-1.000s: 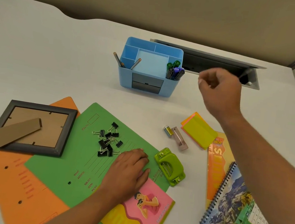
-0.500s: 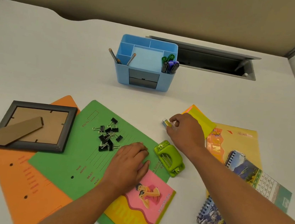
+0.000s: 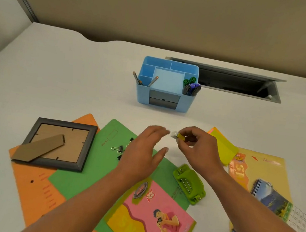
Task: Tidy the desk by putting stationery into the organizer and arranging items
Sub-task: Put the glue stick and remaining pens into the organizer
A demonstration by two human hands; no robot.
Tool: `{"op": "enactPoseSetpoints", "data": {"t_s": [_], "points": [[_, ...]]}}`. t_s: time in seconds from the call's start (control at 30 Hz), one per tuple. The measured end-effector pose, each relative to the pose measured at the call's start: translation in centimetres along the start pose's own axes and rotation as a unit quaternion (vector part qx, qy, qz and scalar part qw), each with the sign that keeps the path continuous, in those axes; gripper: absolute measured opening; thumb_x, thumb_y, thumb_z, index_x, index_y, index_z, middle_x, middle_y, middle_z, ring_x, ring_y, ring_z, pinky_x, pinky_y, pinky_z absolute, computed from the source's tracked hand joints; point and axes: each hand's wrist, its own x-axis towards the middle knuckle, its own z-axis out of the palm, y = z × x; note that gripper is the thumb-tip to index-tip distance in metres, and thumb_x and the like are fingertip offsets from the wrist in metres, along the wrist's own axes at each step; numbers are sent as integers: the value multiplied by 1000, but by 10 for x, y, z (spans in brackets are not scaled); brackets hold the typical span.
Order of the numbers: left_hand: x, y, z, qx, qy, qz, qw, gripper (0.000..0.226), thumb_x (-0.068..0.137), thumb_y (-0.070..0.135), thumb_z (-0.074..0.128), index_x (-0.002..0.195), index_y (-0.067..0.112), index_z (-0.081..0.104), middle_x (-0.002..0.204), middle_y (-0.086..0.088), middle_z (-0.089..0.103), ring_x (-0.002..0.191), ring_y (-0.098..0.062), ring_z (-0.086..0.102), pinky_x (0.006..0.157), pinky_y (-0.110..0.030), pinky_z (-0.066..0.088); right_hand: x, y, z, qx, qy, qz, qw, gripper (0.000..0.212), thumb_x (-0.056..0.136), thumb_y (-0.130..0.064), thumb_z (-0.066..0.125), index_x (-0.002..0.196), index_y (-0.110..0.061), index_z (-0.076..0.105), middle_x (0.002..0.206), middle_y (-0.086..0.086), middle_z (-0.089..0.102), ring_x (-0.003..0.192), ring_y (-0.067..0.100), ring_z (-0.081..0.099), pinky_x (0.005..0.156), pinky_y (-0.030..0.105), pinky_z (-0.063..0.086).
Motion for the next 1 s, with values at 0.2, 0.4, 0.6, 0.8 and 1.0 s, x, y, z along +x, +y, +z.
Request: {"op": "enactPoseSetpoints", "data": {"t_s": [0.2,0.4,0.6,0.8,1.0], "points": [[36,5,-48,-19,-55,39,998,30,88,22,68,118,22,66,101,7,67,89,-8,62,78,-34,55,-3,-38,-3,97,-39,-48,993,27,78,-4,76,95,-23,70,85,-9,72,78,5,69,72,15,53],[65,20,-107,-29,8,70,997,20,86,13,71,106,17,72,96,5,70,81,-7,66,75,-25,56,1,-46,-13,109,-9,-36,993,26,79,-11,77,98,-27,68,94,-14,71,82,4,67,78,17,52],[149,10,-180,-25,131,12,991,21,81,26,74,101,31,68,85,22,66,72,-1,64,71,-17,53,0,-19,-26,76,8,32,997,20,82,-12,74,91,-29,69,91,-22,70,80,6,66,73,34,54],[223,-25,-165,133,-23,-56,989,21,82,24,76,102,20,72,91,9,70,62,11,56,58,0,40,-6,7,-28,38,-12,59,997,23,82,-10,75,89,-30,69,91,-21,70,81,6,66,78,27,52],[245,-61,-126,240,-128,-75,959,23,81,22,77,103,17,72,100,1,71,89,-16,64,78,-30,53,-9,19,-34,24,-6,77,997,20,82,-10,74,87,-29,70,90,-21,71,77,8,67,78,21,50]]}}
